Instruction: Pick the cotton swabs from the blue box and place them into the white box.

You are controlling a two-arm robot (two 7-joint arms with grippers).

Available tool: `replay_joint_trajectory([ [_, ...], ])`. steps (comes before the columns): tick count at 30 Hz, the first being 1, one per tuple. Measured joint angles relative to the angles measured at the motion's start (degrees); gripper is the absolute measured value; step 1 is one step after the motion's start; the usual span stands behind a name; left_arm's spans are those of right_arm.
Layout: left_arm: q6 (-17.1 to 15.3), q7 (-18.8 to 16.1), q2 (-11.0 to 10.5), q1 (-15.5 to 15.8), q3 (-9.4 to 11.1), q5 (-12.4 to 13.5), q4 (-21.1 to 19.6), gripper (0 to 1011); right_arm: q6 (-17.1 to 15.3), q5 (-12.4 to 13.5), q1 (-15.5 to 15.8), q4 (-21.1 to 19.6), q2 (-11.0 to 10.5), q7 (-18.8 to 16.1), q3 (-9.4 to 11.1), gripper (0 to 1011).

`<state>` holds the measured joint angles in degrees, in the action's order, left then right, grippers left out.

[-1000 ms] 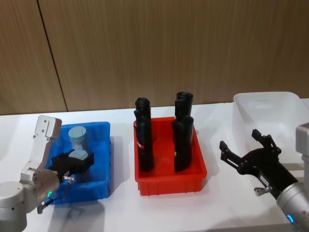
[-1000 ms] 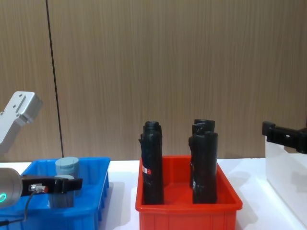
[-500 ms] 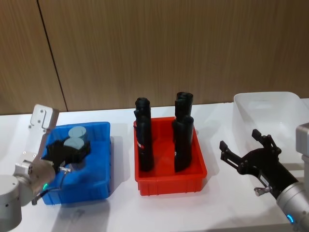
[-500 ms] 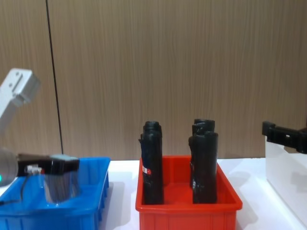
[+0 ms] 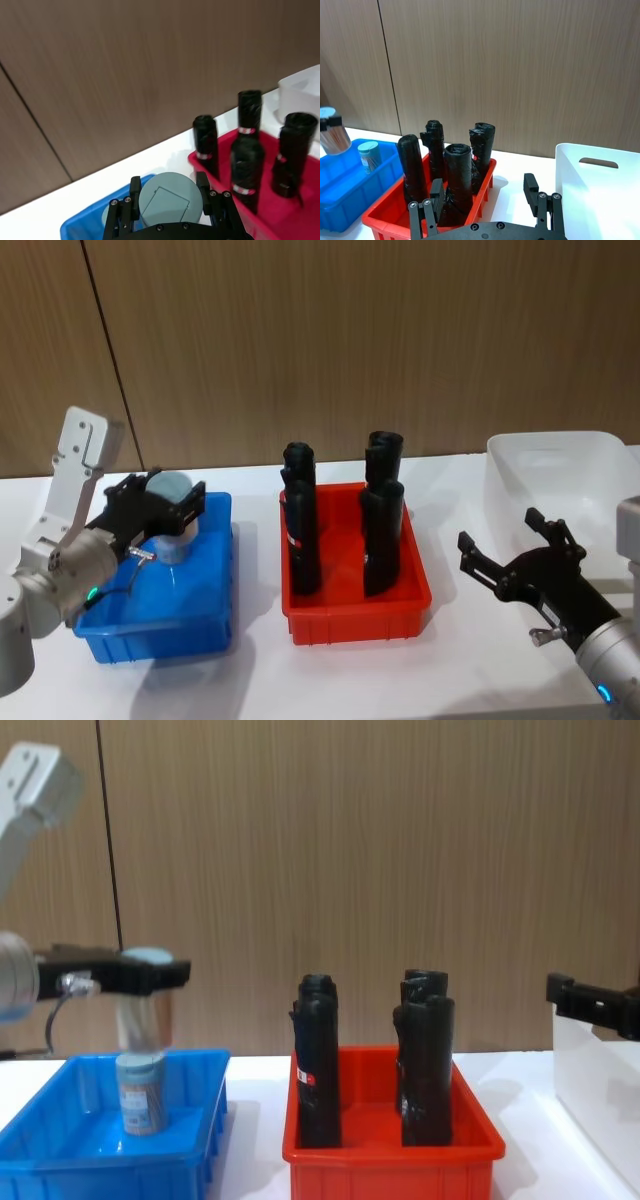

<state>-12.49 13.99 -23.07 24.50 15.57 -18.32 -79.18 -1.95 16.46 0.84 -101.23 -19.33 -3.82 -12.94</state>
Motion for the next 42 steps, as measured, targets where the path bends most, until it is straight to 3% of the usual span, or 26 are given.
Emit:
replay_joint_trajectory([
  [9, -0.7, 5.1, -0.8, -0.2, -0.3, -1.8, -4.9, 671, 0.0, 0.0, 0.0, 0.0, 0.0, 0.0, 0.0, 1002],
  [23, -2.7, 15.1, -0.6, 1.8, -0.1, -4.3, -6.8, 671, 0.0, 0.0, 0.0, 0.0, 0.0, 0.0, 0.0, 1002],
  [35, -5.0, 26.5, 1.2, 6.0, 1.0, -6.5, -3.5, 671, 0.0, 0.0, 0.0, 0.0, 0.0, 0.0, 0.0, 1002],
  [42, -6.7, 33.4, 3.1, 9.7, 2.1, -7.3, 0.6, 671, 0.0, 0.0, 0.0, 0.0, 0.0, 0.0, 0.0, 1002],
])
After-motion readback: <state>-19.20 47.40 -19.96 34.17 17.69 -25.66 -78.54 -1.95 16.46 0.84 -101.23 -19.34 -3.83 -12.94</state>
